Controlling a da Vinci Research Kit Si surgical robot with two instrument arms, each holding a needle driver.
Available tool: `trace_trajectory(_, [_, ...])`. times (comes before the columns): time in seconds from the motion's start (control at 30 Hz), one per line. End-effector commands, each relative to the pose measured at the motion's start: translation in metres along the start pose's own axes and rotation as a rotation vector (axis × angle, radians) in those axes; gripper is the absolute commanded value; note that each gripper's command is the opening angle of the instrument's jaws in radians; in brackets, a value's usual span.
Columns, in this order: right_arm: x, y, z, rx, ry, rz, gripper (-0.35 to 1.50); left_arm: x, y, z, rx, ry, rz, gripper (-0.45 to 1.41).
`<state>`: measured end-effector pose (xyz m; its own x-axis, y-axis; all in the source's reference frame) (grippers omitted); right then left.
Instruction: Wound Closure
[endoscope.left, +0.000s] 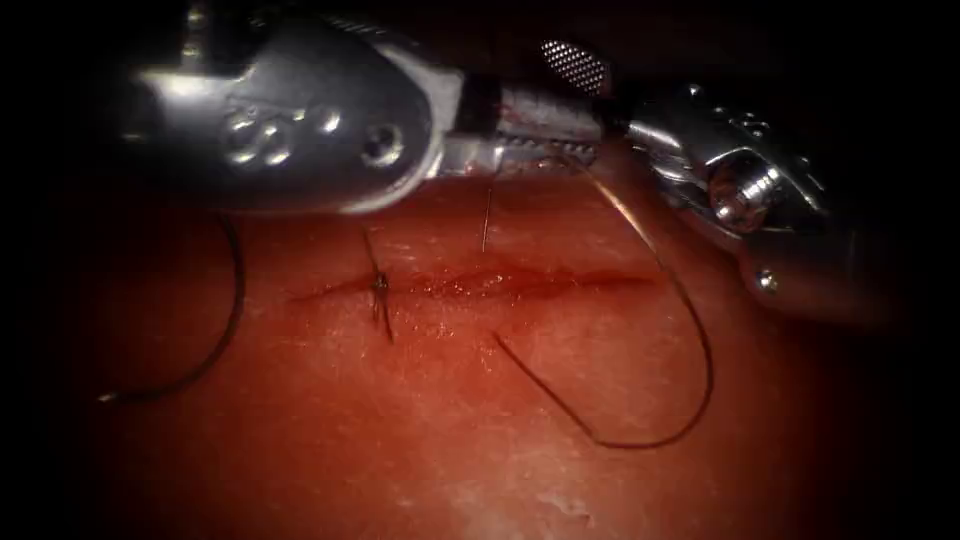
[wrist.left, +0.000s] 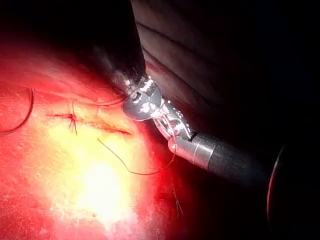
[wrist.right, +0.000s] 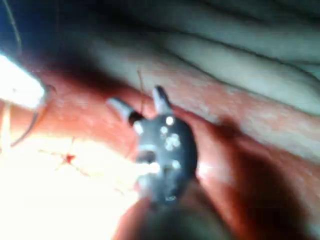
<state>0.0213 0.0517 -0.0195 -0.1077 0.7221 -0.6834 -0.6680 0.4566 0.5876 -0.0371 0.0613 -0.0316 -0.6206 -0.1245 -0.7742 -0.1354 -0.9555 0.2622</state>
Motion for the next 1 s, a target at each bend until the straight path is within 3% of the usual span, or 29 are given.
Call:
trace_trajectory(0.03, [-0.0002, -0.0001, 0.0009, 0.003, 0.003, 0.0, 1.3, 0.0, -0.0002, 0.0006, 0.013, -0.017, -0.03, -0.35])
trace_trajectory(0.1, [0.0001, 0.0, 0.0006, 0.004, 0.001, 0.002, 1.3, -0.0003, -0.0002, 0.0002, -0.016, -0.052, -0.031, -0.35])
trace_trajectory(0.27, [0.0022, 0.0006, -0.0017, 0.038, -0.024, 0.017, 1.28, -0.0014, 0.0011, -0.0009, -0.073, -0.083, 0.144, -0.35])
trace_trajectory(0.5, [0.0074, -0.0002, -0.0075, 0.043, -0.248, 0.021, 1.25, -0.003, 0.0048, -0.0004, -0.165, -0.198, 0.217, -0.35])
trace_trajectory(0.63, [0.0103, -0.0033, -0.0115, 0.106, -0.358, 0.045, 1.23, -0.0047, 0.0058, 0.0006, -0.183, -0.294, 0.231, -0.35])
trace_trajectory(0.7, [0.0112, -0.0064, -0.0127, 0.098, -0.421, 0.054, 1.11, -0.0057, 0.0059, 0.0009, -0.175, -0.336, 0.224, -0.35])
trace_trajectory(0.8, [0.0113, -0.0085, -0.0129, 0.111, -0.465, 0.045, 1.08, -0.0061, 0.0058, 0.001, -0.165, -0.354, 0.214, -0.35])
trace_trajectory(0.9, [0.0105, -0.0122, -0.0124, 0.112, -0.562, 0.013, 1.06, -0.0062, 0.0057, 0.001, -0.152, -0.378, 0.197, -0.35])
trace_trajectory(0.93, [0.0097, -0.0144, -0.0117, 0.107, -0.629, -0.015, 1.06, -0.006, 0.0055, 0.0009, -0.143, -0.395, 0.183, -0.35])
trace_trajectory(1.0, [0.0088, -0.0162, -0.0108, 0.107, -0.664, -0.023, 1.05, -0.0056, 0.0054, 0.0008, -0.133, -0.409, 0.167, -0.35])
